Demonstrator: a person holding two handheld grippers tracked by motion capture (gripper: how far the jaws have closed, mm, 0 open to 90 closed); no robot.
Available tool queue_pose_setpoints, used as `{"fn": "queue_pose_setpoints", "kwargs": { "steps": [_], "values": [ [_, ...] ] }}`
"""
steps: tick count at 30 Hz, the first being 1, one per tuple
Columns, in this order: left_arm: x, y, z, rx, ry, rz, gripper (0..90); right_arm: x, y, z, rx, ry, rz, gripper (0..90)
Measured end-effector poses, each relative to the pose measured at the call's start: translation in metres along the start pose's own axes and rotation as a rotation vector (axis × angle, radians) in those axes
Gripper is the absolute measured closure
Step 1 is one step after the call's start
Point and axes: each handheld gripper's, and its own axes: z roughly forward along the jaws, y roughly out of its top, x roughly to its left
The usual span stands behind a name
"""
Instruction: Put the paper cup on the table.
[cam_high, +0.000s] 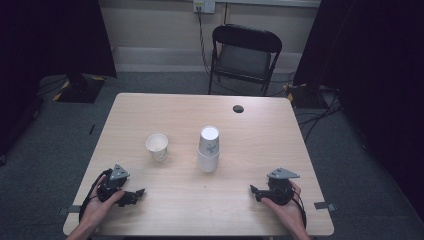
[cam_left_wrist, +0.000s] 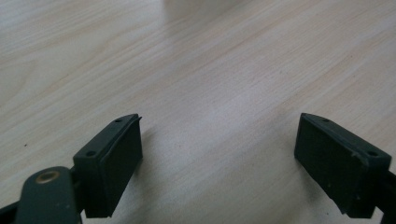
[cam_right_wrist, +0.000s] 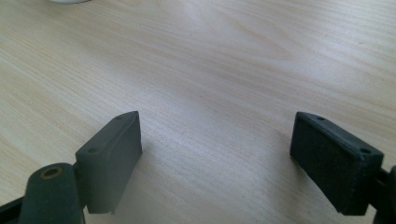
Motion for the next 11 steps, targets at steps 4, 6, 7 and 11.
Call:
{"fn": "queue_pose_setpoints", "kwargs": {
  "steps": [4, 6, 7, 11],
  "values": [
    [0.0035, -0.0047, 0.0038, -0.037, 0.006, -0.006, 5.8, 0.0001, 0.0000, 0.0000, 0.000, -0.001, 0.000, 16.4],
    [0.0042, -0.0059, 0.0061, -0.051, 0.006, -0.004, 0.2, 0.0001, 0.0000, 0.0000, 0.000, -0.001, -0.001, 16.4],
    [0.0042, -0.0058, 0.0063, -0.051, 0.006, -0.005, 0.0, 0.0001, -0.0001, 0.0000, 0.000, -0.002, 0.000, 16.4],
    [0.0042, -0.0056, 0.0066, -0.052, 0.004, -0.006, 0.0, 0.0008, -0.0002, -0.0001, 0.002, -0.015, 0.006, 15.6]
  ]
}}
